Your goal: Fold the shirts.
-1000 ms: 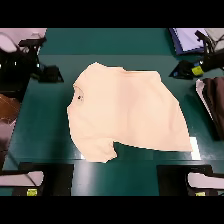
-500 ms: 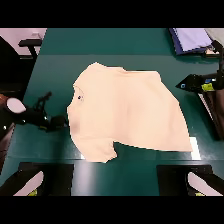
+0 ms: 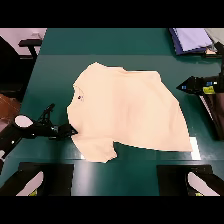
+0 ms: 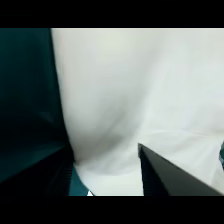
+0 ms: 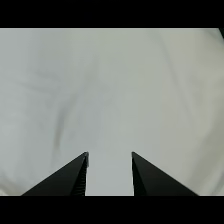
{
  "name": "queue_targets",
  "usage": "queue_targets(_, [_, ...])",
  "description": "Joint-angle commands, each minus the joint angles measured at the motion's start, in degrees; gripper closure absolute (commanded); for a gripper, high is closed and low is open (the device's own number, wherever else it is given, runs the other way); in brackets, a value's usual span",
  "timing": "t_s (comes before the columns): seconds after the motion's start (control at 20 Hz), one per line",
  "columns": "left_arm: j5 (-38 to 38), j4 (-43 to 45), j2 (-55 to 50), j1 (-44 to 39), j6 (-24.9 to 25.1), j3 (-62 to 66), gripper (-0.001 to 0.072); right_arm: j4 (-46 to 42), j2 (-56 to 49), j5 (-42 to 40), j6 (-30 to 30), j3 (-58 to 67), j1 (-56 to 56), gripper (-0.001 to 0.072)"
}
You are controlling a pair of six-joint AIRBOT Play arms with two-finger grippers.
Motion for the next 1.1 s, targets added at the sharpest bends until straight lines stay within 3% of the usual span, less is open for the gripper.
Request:
queue_targets(0.0, [2.86,-0.72,0.02,-4.72,0.31,-0.98,0.0310,-0.13,0.11,0.04,0.02,-0.07,0.00,0.0388])
queue_targets(0.05, [3.15,-0.76,0.02,-6.32,0.33,-0.90,0.0559,-0.46,0.11,0.70,0.02,-0.07,-0.46,0.0388])
queue_targets(0.1, [2.91,-0.76,0.02,-7.04,0.28,-0.46,0.0667,-0.55,0.11,2.38,-0.04,-0.09,-1.60,0.0388])
queue_targets(0.25, [0.61,-0.22,0.02,-7.08,0.37,4.28,0.0684,-1.09,0.15,8.74,-0.70,-2.16,-9.07,0.0388])
queue_targets(0.4, [-0.35,-0.24,0.02,-7.08,0.57,10.14,0.0683,-11.61,0.87,11.47,-0.72,-11.08,-18.56,0.0362])
queue_targets(0.45, [-0.39,-0.26,0.02,-7.08,1.03,11.76,0.0683,-15.74,0.94,11.19,-0.72,-14.78,-21.94,0.0209])
queue_targets(0.5, [-0.35,-0.24,0.02,-7.08,1.03,12.94,0.0683,-18.05,0.83,11.15,-0.72,-18.10,-25.24,0.0134])
queue_targets(0.75, [0.63,-0.28,0.02,-7.08,2.03,14.45,0.0683,-18.18,-3.91,9.84,-0.76,-27.10,-33.03,0.0158])
queue_targets(0.8, [0.63,-0.26,0.02,-7.08,2.03,14.43,0.0683,-18.12,-5.07,9.09,-0.76,-28.15,-32.74,0.0200])
queue_targets(1.05, [0.61,-0.28,0.02,-7.08,2.03,14.43,0.0683,-18.47,-9.07,6.84,-0.70,-30.47,-26.01,0.0201])
